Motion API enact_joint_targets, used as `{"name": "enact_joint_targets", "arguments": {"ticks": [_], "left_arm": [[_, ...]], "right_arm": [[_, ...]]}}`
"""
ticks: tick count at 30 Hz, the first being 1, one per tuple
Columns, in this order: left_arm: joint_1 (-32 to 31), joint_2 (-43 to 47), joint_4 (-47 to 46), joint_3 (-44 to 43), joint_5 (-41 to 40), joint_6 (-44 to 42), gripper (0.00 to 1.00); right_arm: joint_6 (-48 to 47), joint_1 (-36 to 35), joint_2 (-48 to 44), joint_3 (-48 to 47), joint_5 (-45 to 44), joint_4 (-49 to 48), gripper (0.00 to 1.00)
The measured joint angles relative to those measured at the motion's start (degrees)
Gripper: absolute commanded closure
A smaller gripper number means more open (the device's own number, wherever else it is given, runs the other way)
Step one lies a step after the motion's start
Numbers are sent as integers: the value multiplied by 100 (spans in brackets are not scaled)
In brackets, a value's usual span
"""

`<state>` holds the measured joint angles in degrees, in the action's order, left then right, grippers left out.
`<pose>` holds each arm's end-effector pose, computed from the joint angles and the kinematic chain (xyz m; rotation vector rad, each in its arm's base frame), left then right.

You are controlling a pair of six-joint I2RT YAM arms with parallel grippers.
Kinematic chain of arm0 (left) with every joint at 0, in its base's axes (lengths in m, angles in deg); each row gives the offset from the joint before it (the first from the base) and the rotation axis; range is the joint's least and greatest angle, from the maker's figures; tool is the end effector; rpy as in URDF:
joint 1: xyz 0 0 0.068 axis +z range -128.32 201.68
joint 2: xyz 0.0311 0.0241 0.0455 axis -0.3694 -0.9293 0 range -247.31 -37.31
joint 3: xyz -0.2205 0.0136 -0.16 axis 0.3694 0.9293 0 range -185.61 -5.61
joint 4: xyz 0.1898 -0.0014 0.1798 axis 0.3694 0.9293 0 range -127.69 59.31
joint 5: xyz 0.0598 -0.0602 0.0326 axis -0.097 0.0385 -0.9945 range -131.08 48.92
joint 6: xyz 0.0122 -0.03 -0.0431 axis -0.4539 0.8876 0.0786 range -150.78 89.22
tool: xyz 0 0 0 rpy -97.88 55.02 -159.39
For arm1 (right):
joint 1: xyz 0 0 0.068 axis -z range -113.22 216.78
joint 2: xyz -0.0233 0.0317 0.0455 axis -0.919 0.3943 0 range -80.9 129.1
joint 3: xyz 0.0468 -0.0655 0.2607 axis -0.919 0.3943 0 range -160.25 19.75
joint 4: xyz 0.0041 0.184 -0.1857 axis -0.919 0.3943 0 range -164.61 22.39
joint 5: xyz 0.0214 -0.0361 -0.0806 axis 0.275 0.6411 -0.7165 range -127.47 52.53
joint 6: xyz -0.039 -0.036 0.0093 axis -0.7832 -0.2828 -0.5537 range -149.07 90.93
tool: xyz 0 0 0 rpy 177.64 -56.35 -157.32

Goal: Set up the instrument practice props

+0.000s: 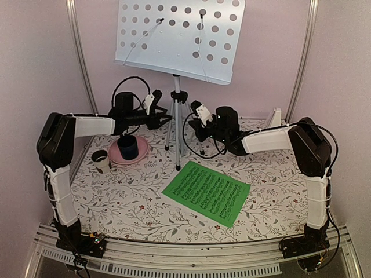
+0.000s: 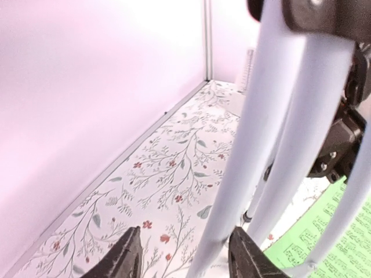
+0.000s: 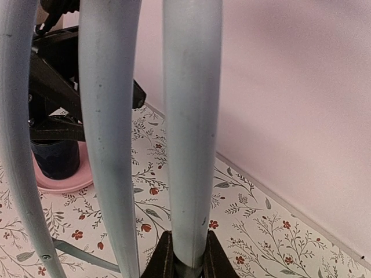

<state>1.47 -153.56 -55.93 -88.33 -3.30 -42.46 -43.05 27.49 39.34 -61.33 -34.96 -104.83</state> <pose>0.4360 -0.1837 0.2380 0.9348 1.5817 -0.7076 0.3774 0.3108 0.2163 -0.8093 1.5409 0.3630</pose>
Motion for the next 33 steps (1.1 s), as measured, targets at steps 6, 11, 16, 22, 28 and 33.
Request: {"name": "enact_joint_targets", "arguments": {"ticks": [6,11,16,22,28,33], "left_arm": [[310,901,-557,1196,-605,404,36],[328,1858,-1425,2529,-1080,920,35],[-302,2135,-1956,3606,-1464,1274,34],[-940,1952,-2210,3921,-1674,1545,32],[-1228,1272,-2321,3519,-1858,1650,36],[-1388,678,-2347,3215,-1993,1740,44]], "right_arm": [[4,-7,0,17,-205,-4,100],[50,-66,-2,72,-407,-72,100],[48,-175,-7,146,-728,-212,100],[52,-225,-61,229,-949,-251,100],[118,-223,-61,240,-994,-258,100],[133,-223,-63,240,-997,-258,100]]}}
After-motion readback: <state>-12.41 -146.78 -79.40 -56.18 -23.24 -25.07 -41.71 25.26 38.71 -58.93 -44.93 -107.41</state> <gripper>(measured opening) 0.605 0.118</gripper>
